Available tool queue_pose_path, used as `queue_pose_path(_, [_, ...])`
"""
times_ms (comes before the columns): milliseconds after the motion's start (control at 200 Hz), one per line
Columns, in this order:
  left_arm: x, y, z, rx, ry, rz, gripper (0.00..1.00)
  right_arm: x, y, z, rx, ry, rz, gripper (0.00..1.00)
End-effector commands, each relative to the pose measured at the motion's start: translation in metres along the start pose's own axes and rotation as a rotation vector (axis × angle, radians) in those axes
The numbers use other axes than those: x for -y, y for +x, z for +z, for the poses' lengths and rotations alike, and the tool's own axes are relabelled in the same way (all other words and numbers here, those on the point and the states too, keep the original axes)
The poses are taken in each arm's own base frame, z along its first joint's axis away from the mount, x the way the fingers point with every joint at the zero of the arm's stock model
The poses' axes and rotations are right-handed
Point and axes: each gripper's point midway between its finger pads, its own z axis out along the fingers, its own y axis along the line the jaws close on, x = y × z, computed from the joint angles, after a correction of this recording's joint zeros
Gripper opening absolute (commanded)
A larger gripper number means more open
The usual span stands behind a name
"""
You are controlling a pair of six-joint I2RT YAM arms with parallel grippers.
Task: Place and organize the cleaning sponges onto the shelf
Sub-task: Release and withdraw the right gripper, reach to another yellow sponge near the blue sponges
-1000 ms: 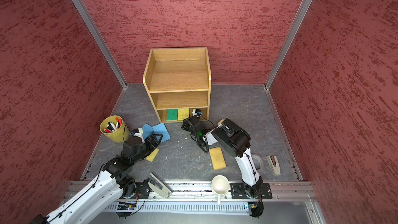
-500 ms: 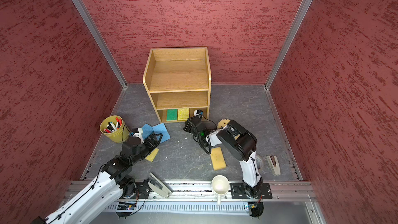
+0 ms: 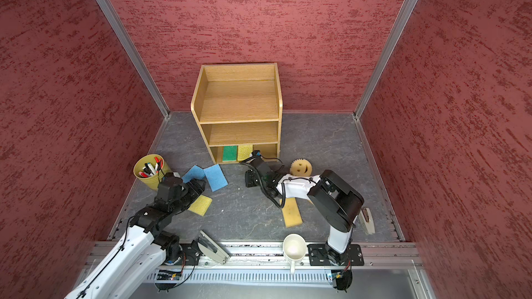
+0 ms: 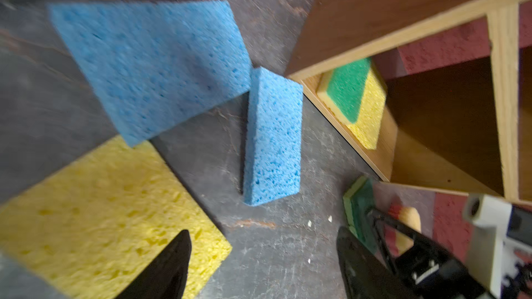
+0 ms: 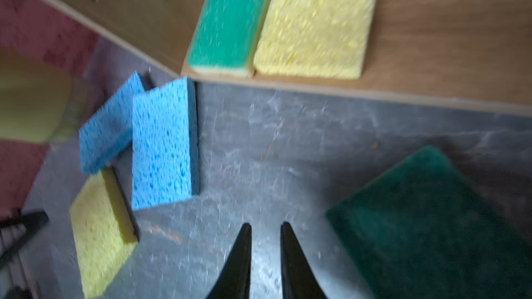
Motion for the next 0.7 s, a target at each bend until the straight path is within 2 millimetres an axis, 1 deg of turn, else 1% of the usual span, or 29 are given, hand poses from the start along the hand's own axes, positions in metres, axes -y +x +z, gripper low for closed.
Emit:
queue_pose_path(0, [-0.015, -0.003, -0.012, -0.036, -0.096, 0.038, 0.77, -0.036, 0.016, -0.006, -0.089, -0.046, -0.226, 0.32])
queue_pose_path(70, [-0.015, -0.010, -0.018, -0.009, -0.093, 0.033, 0.78, -0.069, 0.025, -0.001, -0.131, -0.120, -0.349, 0.38])
queue_pose_path(150, [-0.013, -0.021, -0.027, 0.037, -0.084, 0.004, 0.78, -0.100, 0.033, 0.005, -0.158, -0.189, -0.448, 0.43])
queue_pose_path(190, [-0.013, -0.026, -0.031, 0.056, -0.077, -0.020, 0.80, -0.111, 0.036, 0.008, -0.162, -0.218, -0.484, 0.44])
queue_pose_path(240, [-0.013, -0.029, -0.035, 0.073, -0.070, -0.044, 0.85, -0.126, 0.037, 0.012, -0.161, -0.246, -0.522, 0.46])
queue_pose_path(250, [-0.013, -0.029, -0.035, 0.075, -0.066, -0.047, 0.95, -0.128, 0.038, 0.014, -0.163, -0.251, -0.529, 0.47])
queue_pose_path(260, [-0.013, -0.030, -0.036, 0.078, -0.064, -0.049, 0.99, -0.130, 0.037, 0.015, -0.162, -0.256, -0.535, 0.47])
queue_pose_path(311, [-0.012, -0.032, -0.038, 0.090, -0.050, -0.058, 1.00, -0.142, 0.038, 0.020, -0.162, -0.286, -0.565, 0.48])
queue_pose_path(396, [-0.009, -0.033, -0.041, 0.097, -0.022, -0.065, 1.00, -0.154, 0.040, 0.032, -0.170, -0.318, -0.598, 0.49])
queue_pose_path(431, [-0.006, -0.035, -0.043, 0.101, -0.008, -0.068, 1.00, -0.154, 0.043, 0.039, -0.184, -0.317, -0.601, 0.49])
queue_pose_path(516, [0.000, -0.039, -0.047, 0.109, 0.020, -0.066, 1.00, -0.157, 0.042, 0.054, -0.183, -0.299, -0.607, 0.49])
queue_pose_path(621, [0.008, -0.046, -0.052, 0.123, 0.044, -0.055, 1.00, -0.160, 0.041, 0.062, -0.178, -0.301, -0.598, 0.49])
queue_pose_path(696, [0.017, -0.053, -0.060, 0.130, 0.061, -0.046, 1.00, -0.161, 0.042, 0.068, -0.178, -0.307, -0.594, 0.48])
